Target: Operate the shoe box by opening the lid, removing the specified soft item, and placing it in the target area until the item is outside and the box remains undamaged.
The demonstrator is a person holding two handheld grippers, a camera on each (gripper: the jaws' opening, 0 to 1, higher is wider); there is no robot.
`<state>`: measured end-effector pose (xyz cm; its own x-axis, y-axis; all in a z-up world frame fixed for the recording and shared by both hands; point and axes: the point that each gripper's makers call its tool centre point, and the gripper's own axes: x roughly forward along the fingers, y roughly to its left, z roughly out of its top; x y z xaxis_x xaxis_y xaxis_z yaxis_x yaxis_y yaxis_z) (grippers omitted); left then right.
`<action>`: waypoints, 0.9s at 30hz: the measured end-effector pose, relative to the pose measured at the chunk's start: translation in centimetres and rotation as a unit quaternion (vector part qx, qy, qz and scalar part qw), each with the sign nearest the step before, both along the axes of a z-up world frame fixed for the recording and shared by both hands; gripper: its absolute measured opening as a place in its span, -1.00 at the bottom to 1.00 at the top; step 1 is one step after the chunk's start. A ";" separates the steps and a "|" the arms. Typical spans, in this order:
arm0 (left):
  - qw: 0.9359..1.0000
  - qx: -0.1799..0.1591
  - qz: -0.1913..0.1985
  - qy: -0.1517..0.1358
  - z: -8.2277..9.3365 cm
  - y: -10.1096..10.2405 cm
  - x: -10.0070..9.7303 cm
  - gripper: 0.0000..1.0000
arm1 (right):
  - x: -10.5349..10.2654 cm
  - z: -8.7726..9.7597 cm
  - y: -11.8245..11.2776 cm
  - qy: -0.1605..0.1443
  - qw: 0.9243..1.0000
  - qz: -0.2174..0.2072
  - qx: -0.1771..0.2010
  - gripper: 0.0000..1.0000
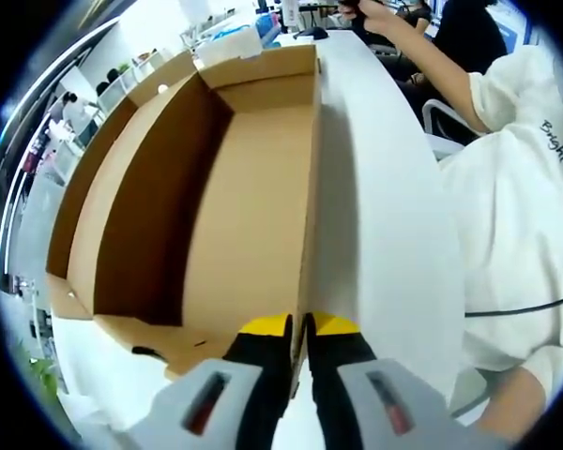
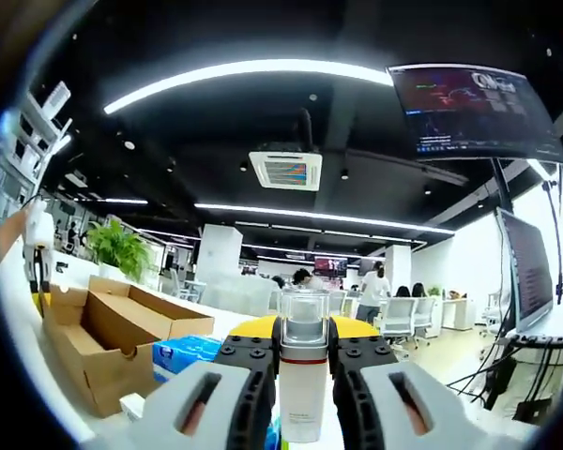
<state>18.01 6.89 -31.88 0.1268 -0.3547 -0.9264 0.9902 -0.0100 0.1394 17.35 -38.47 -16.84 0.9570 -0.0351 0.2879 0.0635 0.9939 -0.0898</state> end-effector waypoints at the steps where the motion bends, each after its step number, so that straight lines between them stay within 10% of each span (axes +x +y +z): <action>1: 1.000 0.000 0.000 0.000 0.0 0.0 0.0 -0.87 | 0.1 -0.3 -0.1 0.002 1.000 0.000 0.004 -0.62; 27: 1.000 0.002 0.001 -0.003 0.2 0.0 0.1 -0.87 | 2.4 -6.5 -2.5 0.078 0.995 -0.048 0.027 -0.62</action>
<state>18.10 6.85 -31.67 0.1331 -0.3498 -0.9273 0.9894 -0.0084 0.1452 19.76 -40.97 -23.39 0.9812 -0.1409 0.1319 0.1488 0.9875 -0.0521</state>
